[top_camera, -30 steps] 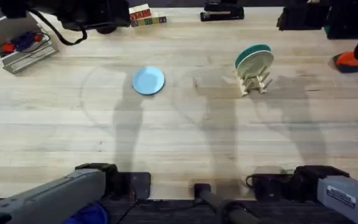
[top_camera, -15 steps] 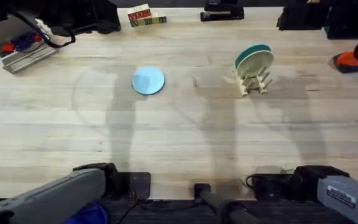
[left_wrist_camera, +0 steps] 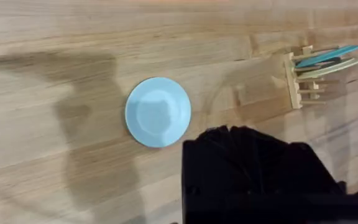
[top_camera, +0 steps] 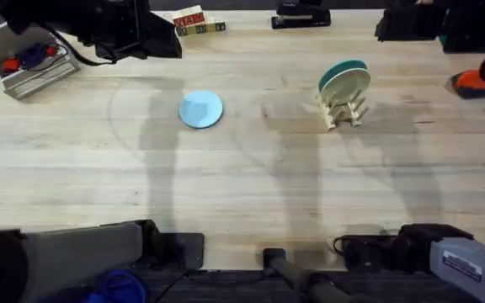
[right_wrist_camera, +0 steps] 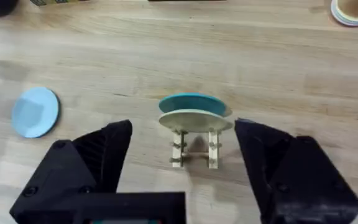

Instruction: Pick up the plates from the table one by one and place each into a slot on the dish rack.

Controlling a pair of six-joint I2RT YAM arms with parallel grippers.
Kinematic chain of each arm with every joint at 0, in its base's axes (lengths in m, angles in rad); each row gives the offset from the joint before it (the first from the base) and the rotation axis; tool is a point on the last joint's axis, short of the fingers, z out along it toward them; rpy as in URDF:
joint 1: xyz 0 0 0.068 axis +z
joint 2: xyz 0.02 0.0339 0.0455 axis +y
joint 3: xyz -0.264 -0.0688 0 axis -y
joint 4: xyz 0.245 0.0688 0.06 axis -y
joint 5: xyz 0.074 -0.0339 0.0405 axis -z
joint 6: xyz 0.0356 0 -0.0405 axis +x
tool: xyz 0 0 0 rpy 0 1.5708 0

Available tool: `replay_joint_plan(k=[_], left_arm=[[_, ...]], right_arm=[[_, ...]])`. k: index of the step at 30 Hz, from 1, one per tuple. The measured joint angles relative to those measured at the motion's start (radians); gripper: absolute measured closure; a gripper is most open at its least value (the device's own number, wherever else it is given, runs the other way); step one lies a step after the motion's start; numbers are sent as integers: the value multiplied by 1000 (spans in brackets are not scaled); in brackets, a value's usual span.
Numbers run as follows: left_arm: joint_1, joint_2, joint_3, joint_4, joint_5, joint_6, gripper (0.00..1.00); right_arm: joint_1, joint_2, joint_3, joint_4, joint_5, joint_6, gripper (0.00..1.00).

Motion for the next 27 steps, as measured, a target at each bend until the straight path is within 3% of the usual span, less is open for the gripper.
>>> replay_joint_plan(k=[10, 17, 27], left_arm=[[114, 31, 0, -5, 180, 88, 962], [118, 31, 0, -17, 232, 122, 960], [118, 35, 0, -68, 226, 130, 960]], right_arm=[[0, 0, 0, 0, 0, 0, 7], [0, 0, 0, 0, 0, 0, 7], [0, 0, 0, 0, 0, 0, 8]])
